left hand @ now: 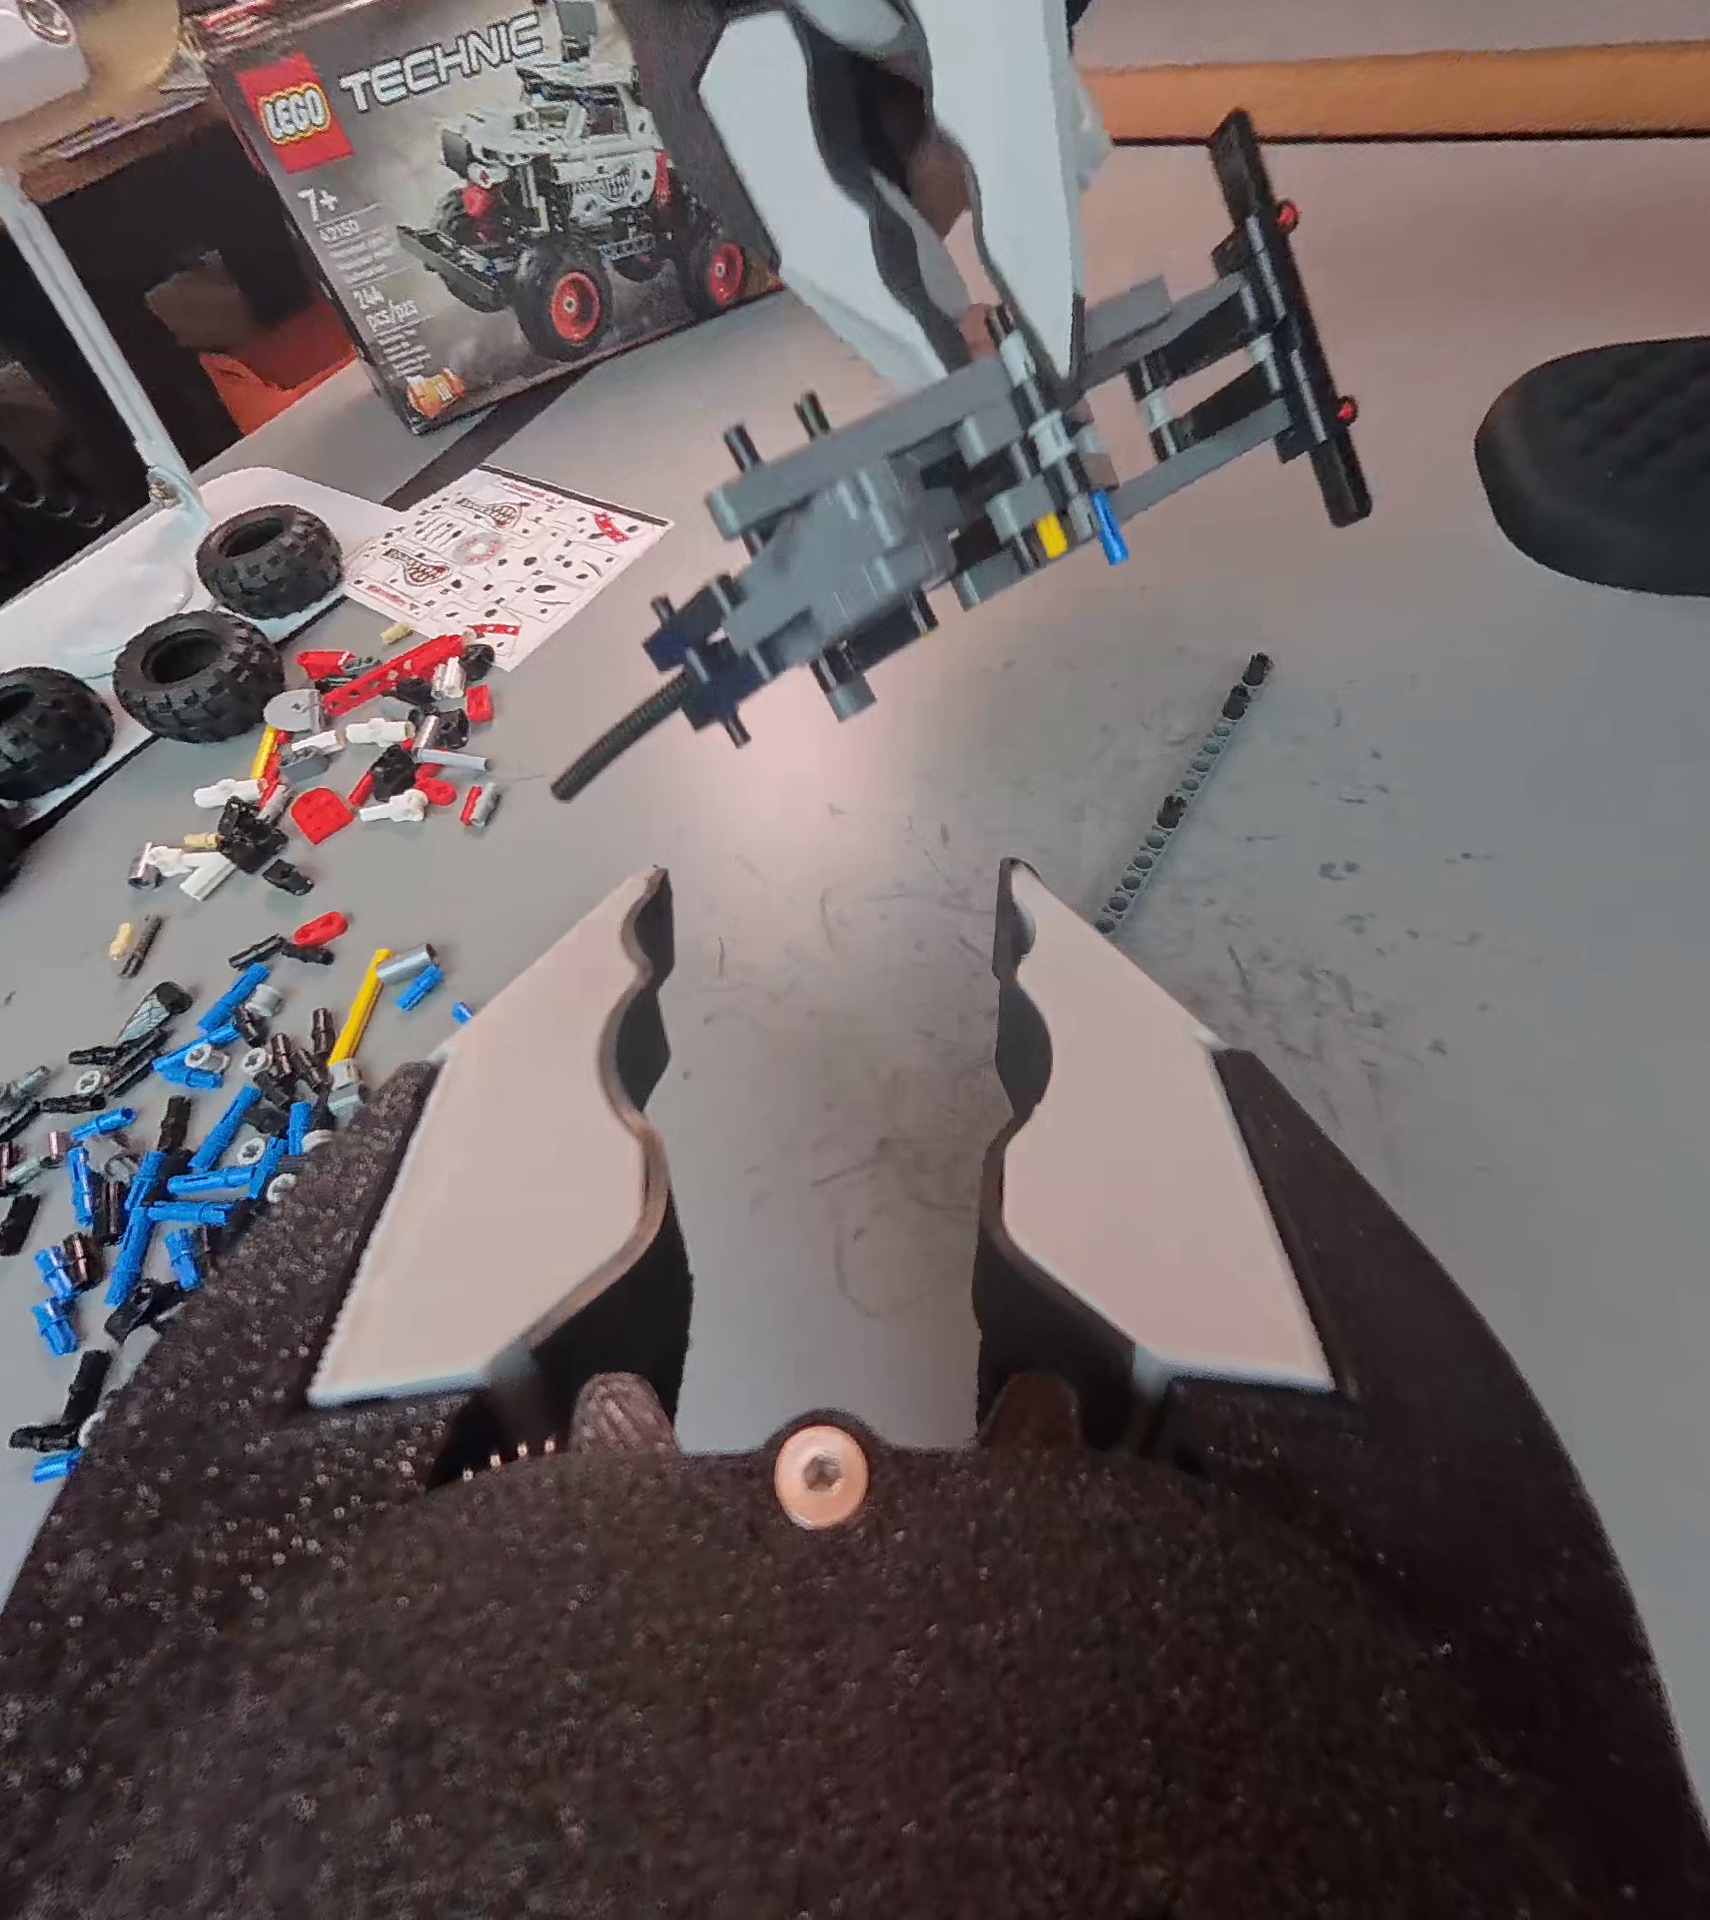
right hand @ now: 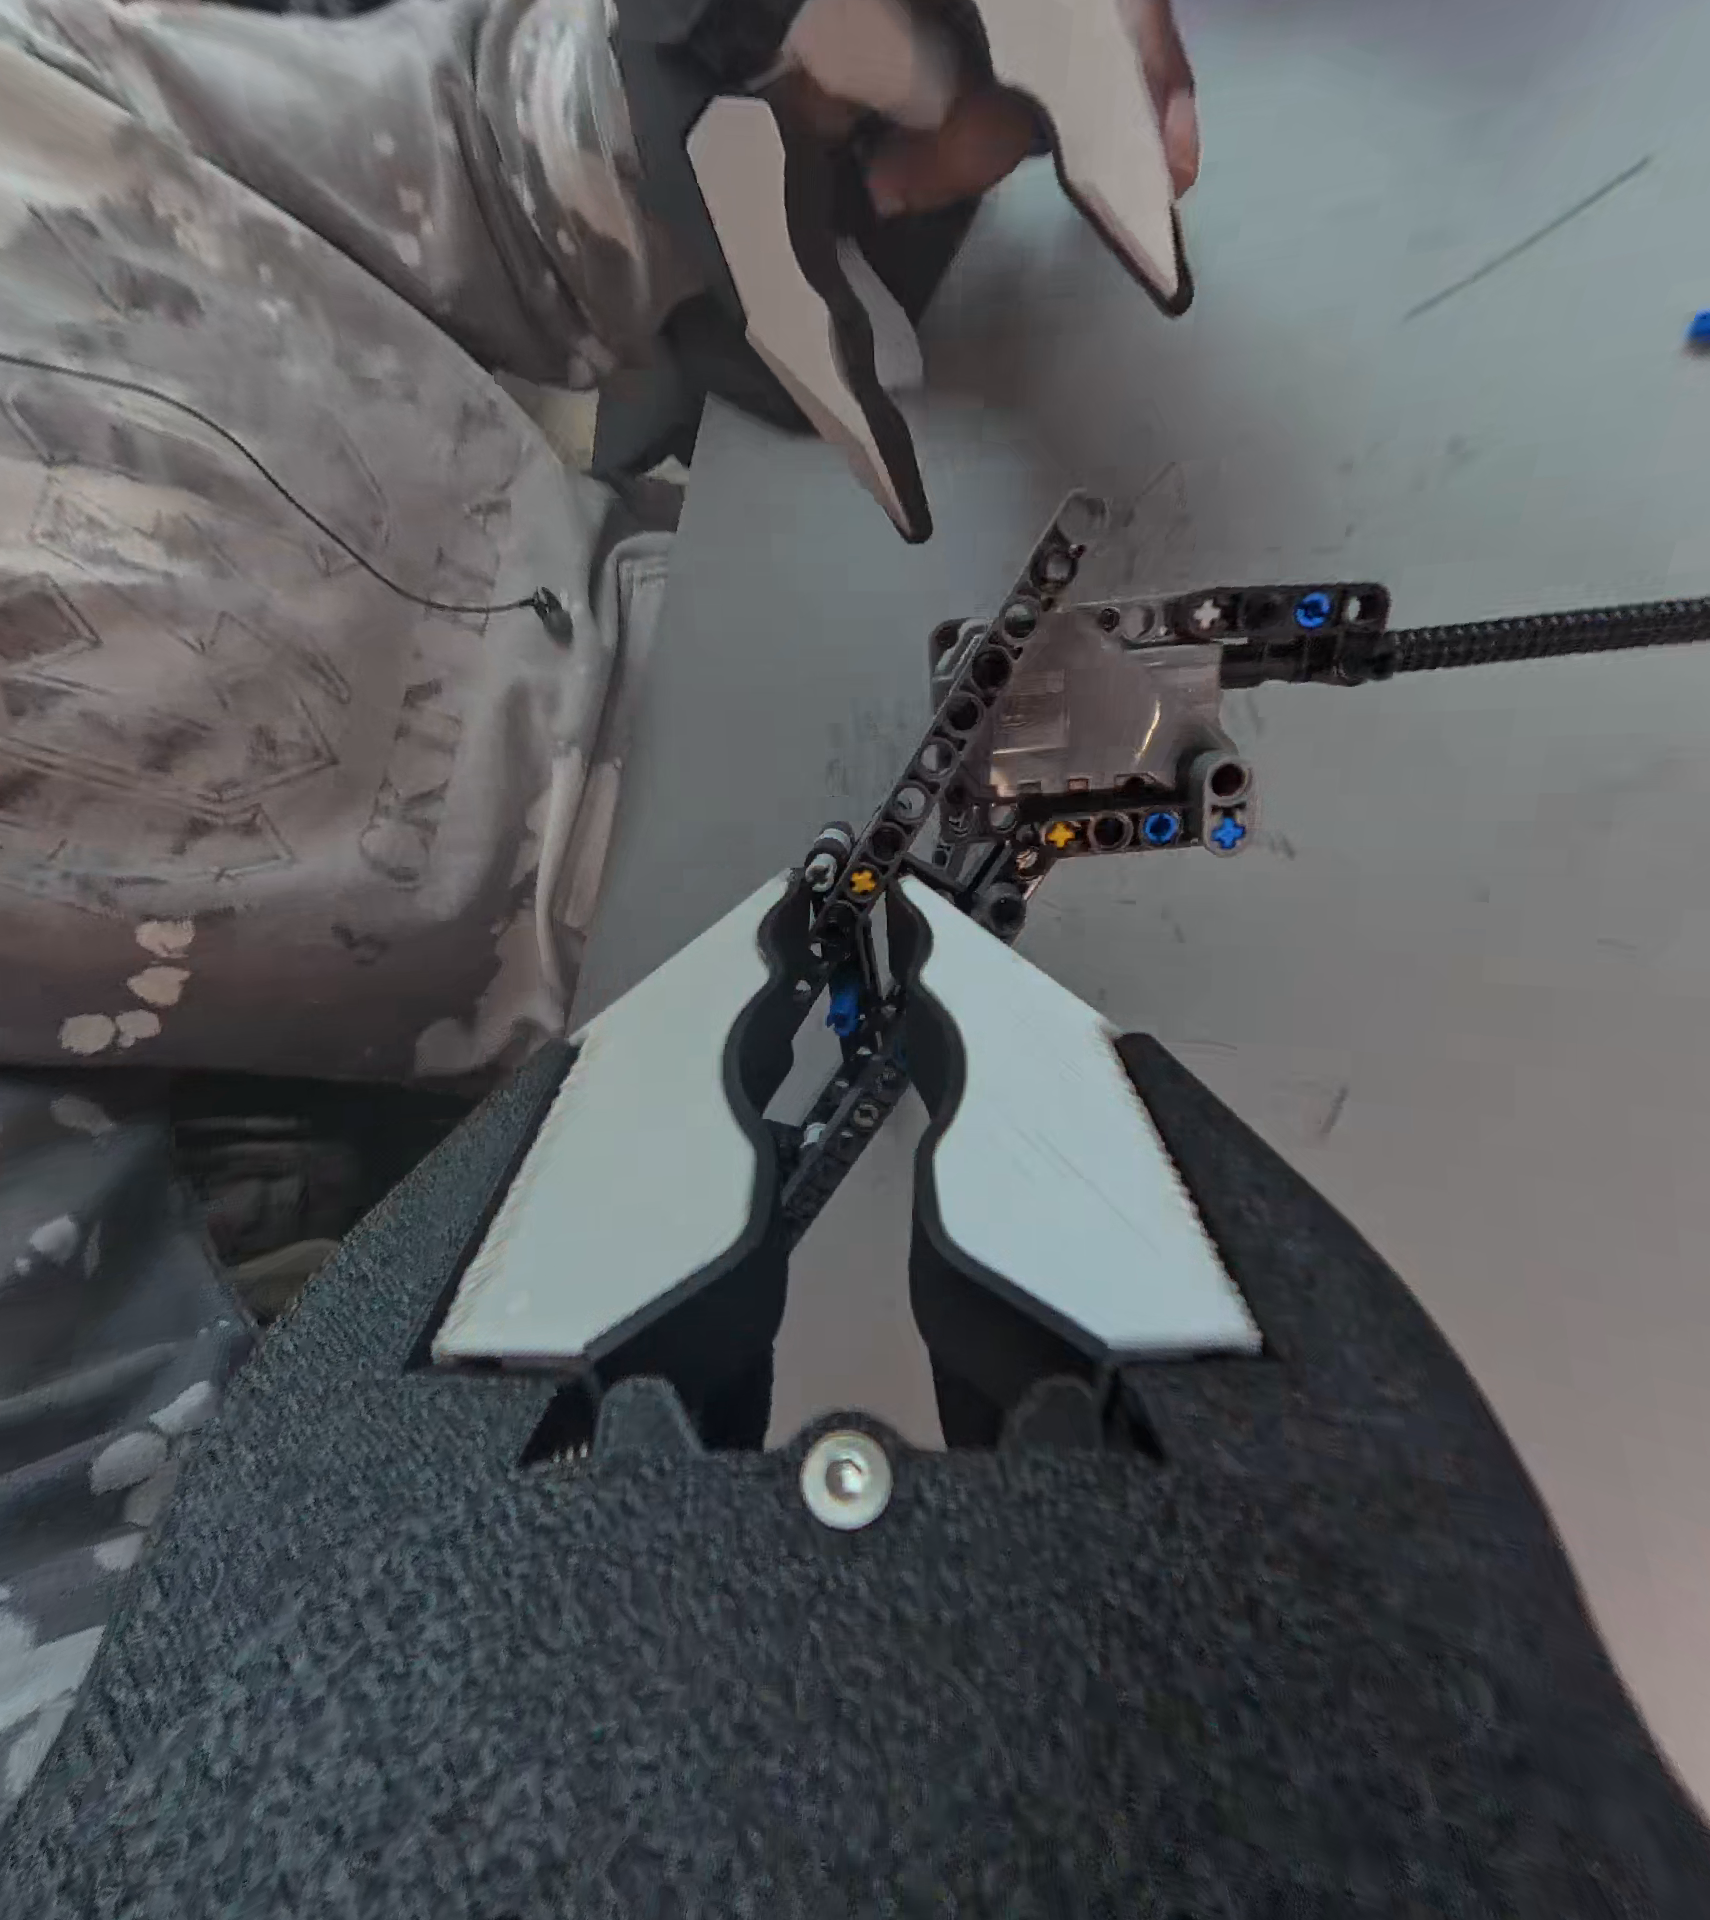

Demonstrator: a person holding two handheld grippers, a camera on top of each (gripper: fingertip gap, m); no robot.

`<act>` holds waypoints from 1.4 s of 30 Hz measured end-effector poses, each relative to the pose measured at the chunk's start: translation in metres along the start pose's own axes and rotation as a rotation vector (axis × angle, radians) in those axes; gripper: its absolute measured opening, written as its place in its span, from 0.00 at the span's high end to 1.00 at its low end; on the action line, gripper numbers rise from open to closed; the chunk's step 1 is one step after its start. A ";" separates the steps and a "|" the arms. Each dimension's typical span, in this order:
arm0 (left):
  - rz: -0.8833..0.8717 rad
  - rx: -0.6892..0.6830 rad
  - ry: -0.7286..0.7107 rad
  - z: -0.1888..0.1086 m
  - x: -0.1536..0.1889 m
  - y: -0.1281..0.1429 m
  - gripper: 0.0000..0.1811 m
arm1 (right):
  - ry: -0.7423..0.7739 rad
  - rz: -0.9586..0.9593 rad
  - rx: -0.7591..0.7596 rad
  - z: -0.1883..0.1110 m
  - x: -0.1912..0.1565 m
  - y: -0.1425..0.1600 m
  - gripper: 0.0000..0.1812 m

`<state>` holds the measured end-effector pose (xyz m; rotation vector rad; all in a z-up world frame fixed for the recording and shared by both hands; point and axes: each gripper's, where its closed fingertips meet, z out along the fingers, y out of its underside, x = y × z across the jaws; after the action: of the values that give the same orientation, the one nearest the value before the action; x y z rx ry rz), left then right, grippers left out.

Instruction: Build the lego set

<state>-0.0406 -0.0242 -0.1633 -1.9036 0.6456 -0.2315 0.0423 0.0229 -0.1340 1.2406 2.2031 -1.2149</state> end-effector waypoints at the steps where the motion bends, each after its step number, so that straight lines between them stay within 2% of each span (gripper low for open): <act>1: 0.012 -0.012 0.007 0.002 0.002 0.003 0.65 | -0.025 -0.004 -0.042 0.009 0.004 0.005 0.92; 5: 0.042 -0.069 0.000 0.009 0.001 0.015 0.64 | -0.105 -0.016 -0.199 0.032 0.018 0.017 0.93; 8: 0.047 -0.113 0.004 0.015 -0.003 0.023 0.64 | -0.146 -0.010 -0.284 0.035 0.027 0.017 0.93; 11: 0.096 -0.188 0.014 0.025 -0.011 0.031 0.62 | -0.075 -0.028 -0.345 0.028 0.043 0.009 0.91; 14: 0.200 -0.255 0.014 0.038 -0.028 0.031 0.62 | 0.068 -0.031 -0.416 0.020 0.070 0.012 0.90; 18: 0.172 -0.376 0.164 0.056 -0.032 0.041 0.55 | 0.254 -0.088 -0.351 0.015 0.087 0.005 0.77; 22: 0.157 -0.383 0.249 0.067 -0.027 0.044 0.67 | 0.448 -0.156 -0.165 0.002 0.070 -0.004 0.70; 26: 0.147 -0.378 0.243 0.073 -0.022 0.043 0.72 | 0.630 -0.173 -0.064 0.018 0.058 0.013 0.68; 27: 0.133 -0.388 0.235 0.074 -0.022 0.042 0.72 | 0.681 -0.170 -0.058 0.023 0.061 0.018 0.67; 29: 0.086 -0.420 0.214 0.074 -0.021 0.042 0.73 | 0.832 -0.156 0.004 0.011 0.073 0.014 0.84; 31: 0.015 -0.445 0.177 0.073 -0.019 0.041 0.77 | 0.852 -0.198 -0.004 0.004 0.075 0.012 0.91; 32: -0.020 -0.444 0.166 0.071 -0.017 0.038 0.82 | 0.879 -0.245 -0.016 -0.001 0.076 0.011 0.94; 34: -0.051 -0.451 0.157 0.065 -0.011 0.037 0.83 | 0.898 -0.248 -0.051 -0.002 0.080 0.012 0.88; 38: 0.050 -0.440 0.062 0.057 -0.016 0.041 0.83 | 0.938 -0.303 0.050 -0.002 0.059 -0.004 0.85; 40: 0.093 -0.405 0.036 0.050 -0.018 0.039 0.82 | 0.902 -0.321 0.030 0.009 0.036 0.008 0.86; 42: 0.094 -0.385 0.003 0.040 -0.022 0.038 0.79 | 0.830 -0.298 -0.037 0.030 0.016 0.040 0.86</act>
<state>-0.0533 0.0082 -0.2112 -2.2320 0.8250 -0.0506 0.0625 0.0173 -0.1816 1.6498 3.0630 -0.8080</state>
